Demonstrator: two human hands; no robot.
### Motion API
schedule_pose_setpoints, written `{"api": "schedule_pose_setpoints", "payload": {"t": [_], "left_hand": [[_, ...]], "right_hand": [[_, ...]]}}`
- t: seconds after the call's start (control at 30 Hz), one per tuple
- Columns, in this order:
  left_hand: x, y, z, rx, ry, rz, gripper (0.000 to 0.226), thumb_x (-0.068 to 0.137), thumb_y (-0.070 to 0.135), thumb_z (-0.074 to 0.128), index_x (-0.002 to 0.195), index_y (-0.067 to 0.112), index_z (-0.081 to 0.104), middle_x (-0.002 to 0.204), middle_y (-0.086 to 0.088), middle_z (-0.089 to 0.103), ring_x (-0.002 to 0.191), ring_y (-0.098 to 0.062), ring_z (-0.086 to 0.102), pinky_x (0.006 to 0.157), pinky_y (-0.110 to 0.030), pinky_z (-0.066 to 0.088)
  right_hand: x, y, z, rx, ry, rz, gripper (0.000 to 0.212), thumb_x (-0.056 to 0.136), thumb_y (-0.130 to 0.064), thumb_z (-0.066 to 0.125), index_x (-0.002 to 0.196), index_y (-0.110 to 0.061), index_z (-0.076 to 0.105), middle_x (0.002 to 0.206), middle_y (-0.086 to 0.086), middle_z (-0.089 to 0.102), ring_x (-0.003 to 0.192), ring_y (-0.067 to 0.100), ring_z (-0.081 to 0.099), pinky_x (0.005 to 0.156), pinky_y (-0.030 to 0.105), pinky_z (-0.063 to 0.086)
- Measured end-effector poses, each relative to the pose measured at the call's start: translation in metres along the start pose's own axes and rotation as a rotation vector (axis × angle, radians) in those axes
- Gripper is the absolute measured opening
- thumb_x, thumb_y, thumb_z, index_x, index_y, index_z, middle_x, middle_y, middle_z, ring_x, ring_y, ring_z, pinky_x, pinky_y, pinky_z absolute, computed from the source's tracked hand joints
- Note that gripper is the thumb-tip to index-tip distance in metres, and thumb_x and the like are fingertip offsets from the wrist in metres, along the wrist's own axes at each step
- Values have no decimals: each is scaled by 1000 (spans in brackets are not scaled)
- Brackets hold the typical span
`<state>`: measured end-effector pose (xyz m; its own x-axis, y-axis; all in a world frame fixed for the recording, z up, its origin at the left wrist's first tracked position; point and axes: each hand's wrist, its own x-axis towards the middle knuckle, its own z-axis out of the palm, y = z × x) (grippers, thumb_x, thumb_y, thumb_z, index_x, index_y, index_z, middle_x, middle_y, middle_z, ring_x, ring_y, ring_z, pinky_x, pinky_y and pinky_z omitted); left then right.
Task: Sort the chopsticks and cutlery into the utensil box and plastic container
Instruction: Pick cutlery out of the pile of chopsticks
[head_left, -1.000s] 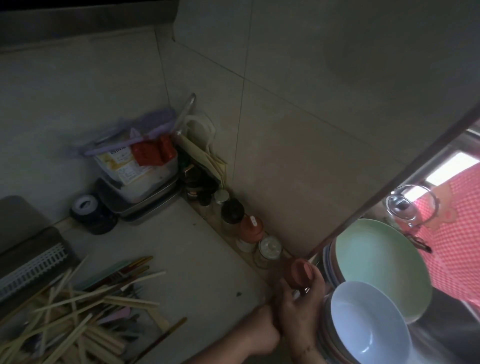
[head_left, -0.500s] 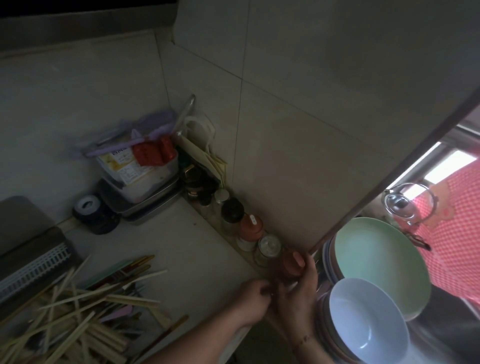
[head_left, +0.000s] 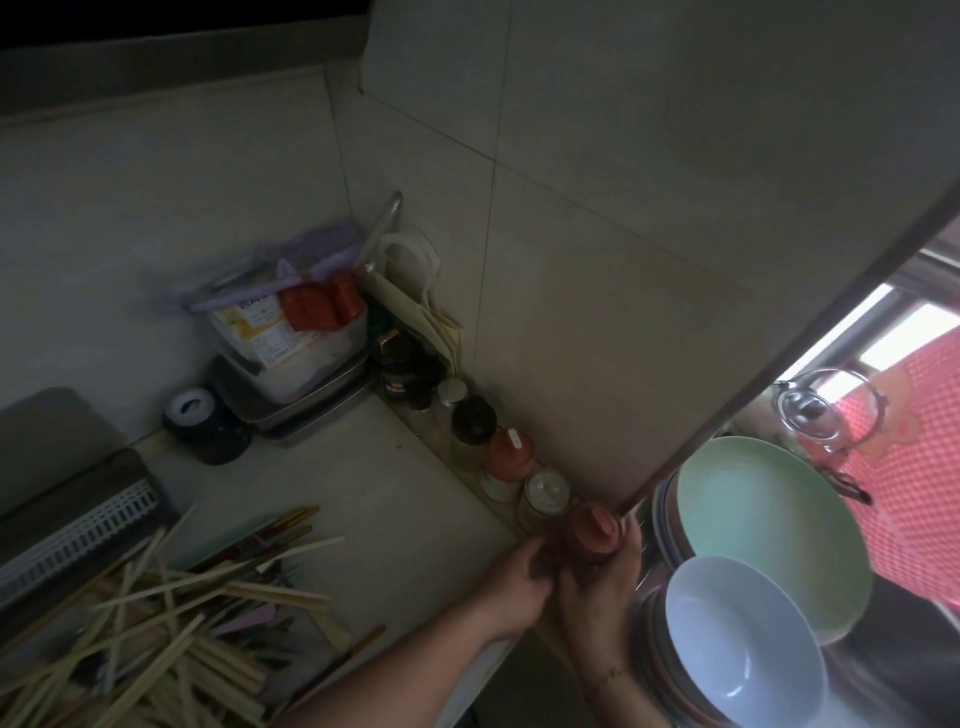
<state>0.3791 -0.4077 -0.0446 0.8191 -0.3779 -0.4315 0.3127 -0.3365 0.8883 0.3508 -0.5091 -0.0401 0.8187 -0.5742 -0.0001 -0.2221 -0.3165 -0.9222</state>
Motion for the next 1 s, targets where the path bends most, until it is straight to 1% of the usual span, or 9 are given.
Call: {"api": "schedule_pose_setpoints", "payload": {"t": [0.07, 0.17, 0.27, 0.37, 0.43, 0.53, 0.63, 0.87, 1.0], "left_hand": [[-3, -2, -4, 28, -6, -3, 48, 84, 17, 52, 130, 30, 54, 129, 5, 61, 123, -8, 54, 105, -24, 42], [-10, -6, -14, 61, 5, -16, 45, 88, 8, 53, 131, 19, 57, 127, 7, 61, 115, 2, 56, 99, -14, 42], [-22, -10, -27, 122, 33, -6, 45, 89, -7, 49, 130, 9, 57, 120, 4, 61, 84, 22, 54, 83, -1, 40], [-44, -15, -48, 195, 142, 34, 39, 87, -2, 53, 122, 9, 63, 114, -2, 65, 85, 9, 60, 79, -8, 45], [-69, -17, -72, 270, 323, 117, 32, 85, 4, 56, 112, 14, 70, 106, 2, 64, 82, 5, 57, 79, -7, 43], [-118, -26, -118, 257, 596, 158, 25, 86, 6, 57, 101, 19, 71, 89, 13, 56, 72, 12, 51, 70, -3, 36], [-178, -44, -166, 228, 791, 140, 23, 87, 11, 56, 103, 21, 70, 94, 14, 59, 81, 6, 55, 76, -10, 42], [-349, -121, -237, 467, 1102, 27, 34, 78, 28, 47, 107, 28, 66, 119, 11, 53, 109, -9, 55, 94, -20, 45], [-423, -162, -243, 692, 1288, -101, 33, 74, 30, 51, 104, 28, 64, 118, 4, 56, 101, -21, 56, 85, -30, 50]], "right_hand": [[-4, -3, -2, -20, 30, 32, 91, 65, -26, 70, 141, 0, 28, 138, 20, 38, 128, 33, 36, 113, 44, 25], [-17, -9, -3, -35, -30, 72, 109, 67, -15, 82, 148, 2, 12, 154, 20, 16, 142, 25, 16, 114, 17, 6], [-40, -9, 3, 92, -74, 14, 110, 59, -16, 81, 149, -9, 17, 150, 14, 30, 139, 27, 29, 116, 39, 23], [-71, -24, 10, 144, -70, -135, 83, 65, -14, 79, 137, -29, 40, 126, 0, 51, 120, 22, 48, 102, 27, 40], [-86, -36, 21, 78, -127, -362, 55, 67, -32, 67, 118, -12, 58, 115, 11, 55, 109, 27, 51, 96, 31, 41], [-106, -61, 59, 25, -353, -576, 29, 71, -33, 58, 99, -34, 62, 102, -1, 61, 96, 20, 57, 88, 24, 40], [-134, -90, 105, 31, -640, -653, 34, 74, -25, 58, 98, -49, 57, 104, -21, 59, 95, 2, 56, 83, 16, 42], [-266, -136, 195, -81, -1234, -858, 34, 76, -21, 58, 96, -49, 56, 97, -24, 62, 89, -3, 59, 79, 13, 46], [-344, -145, 234, -194, -1475, -1026, 37, 73, -30, 55, 110, -28, 60, 108, -8, 63, 101, 11, 60, 86, 24, 47]]}}
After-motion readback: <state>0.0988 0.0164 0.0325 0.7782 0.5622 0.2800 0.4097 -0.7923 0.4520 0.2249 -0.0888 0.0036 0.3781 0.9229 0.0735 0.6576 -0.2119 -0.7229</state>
